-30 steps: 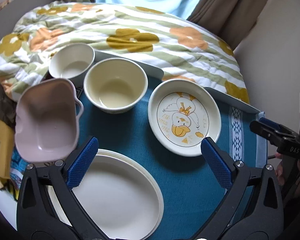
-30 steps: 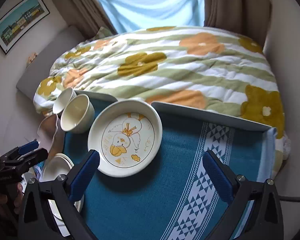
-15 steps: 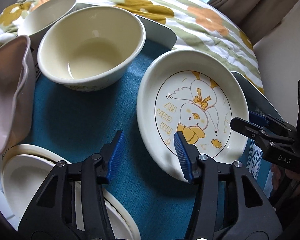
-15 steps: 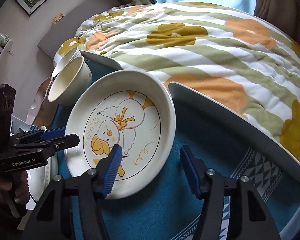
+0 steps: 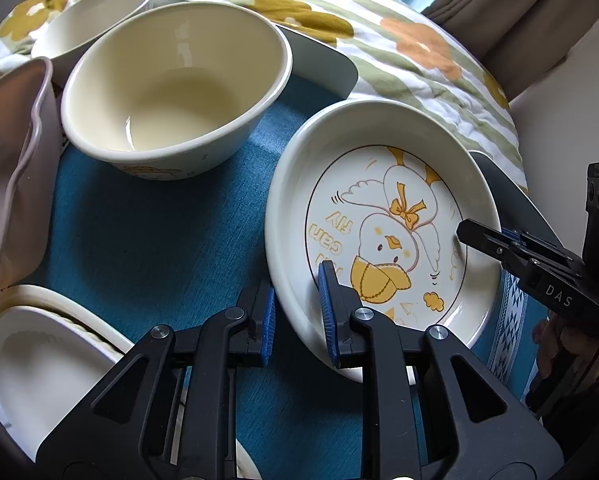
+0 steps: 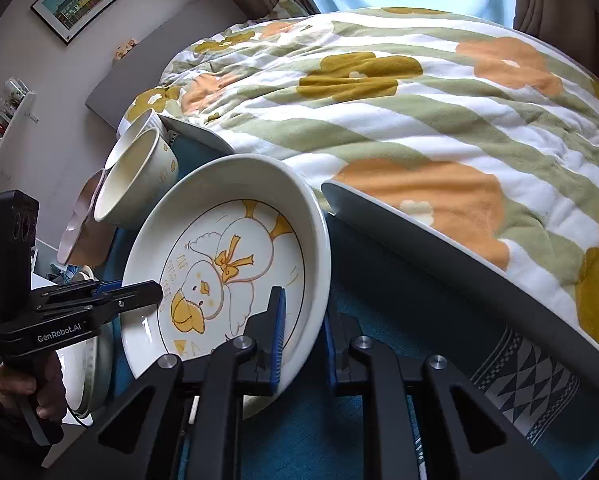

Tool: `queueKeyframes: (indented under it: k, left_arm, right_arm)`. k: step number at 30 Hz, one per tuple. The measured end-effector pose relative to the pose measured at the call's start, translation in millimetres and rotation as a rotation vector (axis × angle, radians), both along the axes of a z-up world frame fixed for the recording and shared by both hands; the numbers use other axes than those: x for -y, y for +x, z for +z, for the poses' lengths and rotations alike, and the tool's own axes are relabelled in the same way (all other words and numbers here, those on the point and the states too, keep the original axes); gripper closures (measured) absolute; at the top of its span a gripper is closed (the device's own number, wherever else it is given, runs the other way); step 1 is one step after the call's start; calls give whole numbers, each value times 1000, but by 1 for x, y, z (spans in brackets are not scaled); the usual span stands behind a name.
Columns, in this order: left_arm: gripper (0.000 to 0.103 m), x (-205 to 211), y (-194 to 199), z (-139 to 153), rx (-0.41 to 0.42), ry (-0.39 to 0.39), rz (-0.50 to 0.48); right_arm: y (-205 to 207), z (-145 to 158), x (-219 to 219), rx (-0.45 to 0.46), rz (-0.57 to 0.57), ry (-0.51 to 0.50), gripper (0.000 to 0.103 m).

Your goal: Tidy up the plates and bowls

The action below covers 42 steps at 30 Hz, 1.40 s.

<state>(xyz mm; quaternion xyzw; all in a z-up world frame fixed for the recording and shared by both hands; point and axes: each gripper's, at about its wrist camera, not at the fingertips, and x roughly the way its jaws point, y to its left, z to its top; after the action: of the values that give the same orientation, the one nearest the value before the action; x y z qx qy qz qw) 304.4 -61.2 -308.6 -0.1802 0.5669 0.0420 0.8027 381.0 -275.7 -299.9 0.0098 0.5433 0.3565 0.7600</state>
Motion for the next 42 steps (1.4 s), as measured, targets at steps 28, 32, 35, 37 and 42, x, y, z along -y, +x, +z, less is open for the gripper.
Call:
queueKeyframes:
  k: [28,32,35,37,42]
  left_arm:
    - [86,-21,-45,113,175,43,-163]
    - [86,-40,-64,133,199,35,-220]
    - [86,-56,-79,142,213,40,-257]
    - [86,-71,-89,146,216,39,-282]
    - [86,-103,-114,144,214,59,-344]
  right_arm:
    - [-70,104,-6,166,-141,14,87]
    - [-99,129,-22,200,-195,-8,87]
    - [-122,140,-39,214,-231,-26,87]
    - [-137,142,-51,216,-254,-31,87]
    - [-174,135,-85,203,-325,-40,87]
